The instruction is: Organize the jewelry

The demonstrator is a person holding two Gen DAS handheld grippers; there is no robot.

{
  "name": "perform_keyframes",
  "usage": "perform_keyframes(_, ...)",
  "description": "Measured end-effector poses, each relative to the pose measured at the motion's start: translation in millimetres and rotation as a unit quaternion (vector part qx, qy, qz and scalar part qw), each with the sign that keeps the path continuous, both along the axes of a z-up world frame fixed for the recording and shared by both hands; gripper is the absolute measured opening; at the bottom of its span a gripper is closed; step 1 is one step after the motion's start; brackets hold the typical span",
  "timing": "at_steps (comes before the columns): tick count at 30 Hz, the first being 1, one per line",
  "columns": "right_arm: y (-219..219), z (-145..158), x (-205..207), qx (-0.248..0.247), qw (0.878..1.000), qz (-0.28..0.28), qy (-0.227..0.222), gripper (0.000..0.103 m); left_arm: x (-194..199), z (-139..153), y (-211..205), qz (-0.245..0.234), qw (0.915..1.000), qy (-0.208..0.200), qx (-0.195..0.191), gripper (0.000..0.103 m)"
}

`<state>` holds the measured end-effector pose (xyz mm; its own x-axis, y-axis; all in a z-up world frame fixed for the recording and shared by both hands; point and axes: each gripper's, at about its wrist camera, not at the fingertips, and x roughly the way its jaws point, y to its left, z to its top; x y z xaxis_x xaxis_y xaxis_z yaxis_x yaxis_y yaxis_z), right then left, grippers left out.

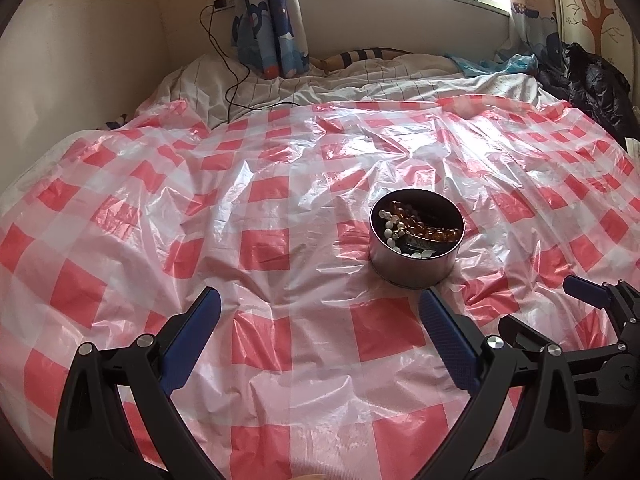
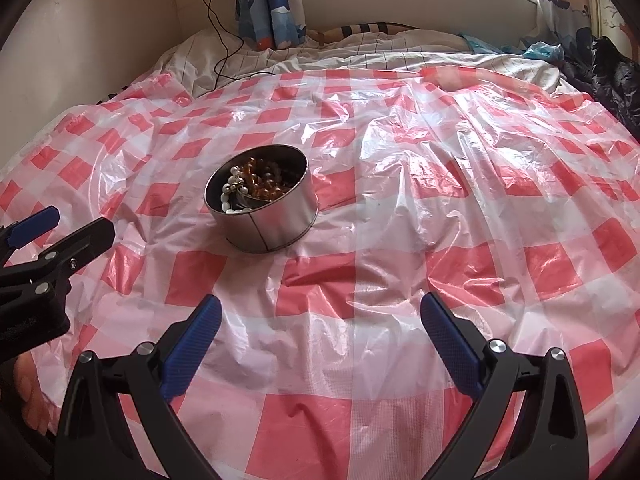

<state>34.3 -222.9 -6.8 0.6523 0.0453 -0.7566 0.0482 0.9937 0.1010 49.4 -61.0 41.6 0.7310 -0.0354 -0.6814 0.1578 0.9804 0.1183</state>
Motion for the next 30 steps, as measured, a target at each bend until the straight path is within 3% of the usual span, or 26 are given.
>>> perform_keyframes(30, -0.9, -4.7, 0.5, -0.005, 1.0, -0.001, 0.003, 0.095, 0.0, -4.7, -3.6, -0.003, 0.9998, 0.012, -0.017, 0.095)
